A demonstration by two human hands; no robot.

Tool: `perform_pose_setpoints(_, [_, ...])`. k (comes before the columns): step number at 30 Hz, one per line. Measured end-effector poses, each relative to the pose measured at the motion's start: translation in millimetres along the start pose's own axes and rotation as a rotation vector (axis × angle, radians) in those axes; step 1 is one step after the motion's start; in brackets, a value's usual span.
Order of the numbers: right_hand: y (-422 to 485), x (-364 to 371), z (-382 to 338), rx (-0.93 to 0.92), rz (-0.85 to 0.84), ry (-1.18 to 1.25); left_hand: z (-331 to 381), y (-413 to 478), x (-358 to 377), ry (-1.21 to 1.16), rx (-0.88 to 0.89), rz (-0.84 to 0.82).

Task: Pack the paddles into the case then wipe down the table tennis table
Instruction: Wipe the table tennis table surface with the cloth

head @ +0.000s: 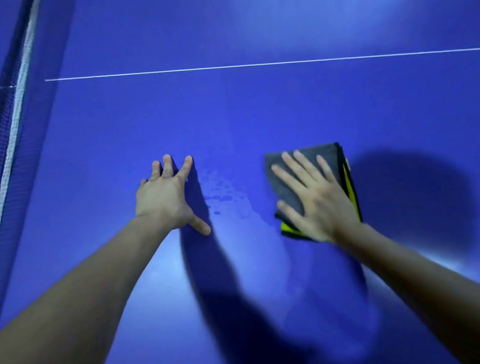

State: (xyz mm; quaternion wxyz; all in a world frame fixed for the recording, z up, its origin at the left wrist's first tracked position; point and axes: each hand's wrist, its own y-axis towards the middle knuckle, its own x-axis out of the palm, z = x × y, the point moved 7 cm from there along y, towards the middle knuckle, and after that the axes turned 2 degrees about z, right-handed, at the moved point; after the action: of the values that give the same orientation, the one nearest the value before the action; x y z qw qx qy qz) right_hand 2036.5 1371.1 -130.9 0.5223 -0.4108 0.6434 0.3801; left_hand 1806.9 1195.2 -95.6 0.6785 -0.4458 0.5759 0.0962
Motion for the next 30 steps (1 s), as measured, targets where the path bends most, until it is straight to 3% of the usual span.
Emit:
perform_pose_setpoints(3, [70.6, 6.7, 21.6, 0.218, 0.003, -0.012, -1.0, -3.8, -1.9, -0.029, -0.001, 0.031])
perform_pose_setpoints(5, [79.7, 10.5, 22.2, 0.269, -0.023, -0.016, -0.2, -16.1, -2.5, -0.047, 0.006, 0.125])
perform_pose_setpoints(10, [-26.6, 5.4, -18.3, 0.224, 0.039, -0.007, -3.6, -102.3, 22.0, -0.175, 0.113, 0.412])
perform_pose_setpoints(14, [-159.3, 3.3, -126.8, 0.224, 0.046, 0.018, -30.2, -179.1, 62.8, -0.199, 0.196, 0.334])
perform_pose_setpoints(17, [-242.6, 15.3, -212.9, 0.138, -0.070, -0.004, -55.8, -216.6, 89.6, -0.081, 0.188, 0.173])
perform_pose_setpoints(19, [-260.3, 18.4, -224.2, 0.087, -0.083, 0.001, -67.4, -230.7, 109.1, 0.017, 0.201, 0.048])
perform_pose_setpoints(23, [-205.1, 21.3, -184.9, 0.079, -0.015, 0.011, -72.7, -237.9, 135.7, 0.053, 0.195, -0.049])
perform_pose_setpoints(26, [-127.7, 26.2, -137.7, 0.232, 0.049, 0.001, -70.1, -233.8, 139.1, 0.083, 0.191, -0.022])
perform_pose_setpoints(30, [-39.8, 22.3, -92.9, 0.375, -0.015, 0.009, -69.5, -232.9, 137.9, 0.114, 0.213, 0.000])
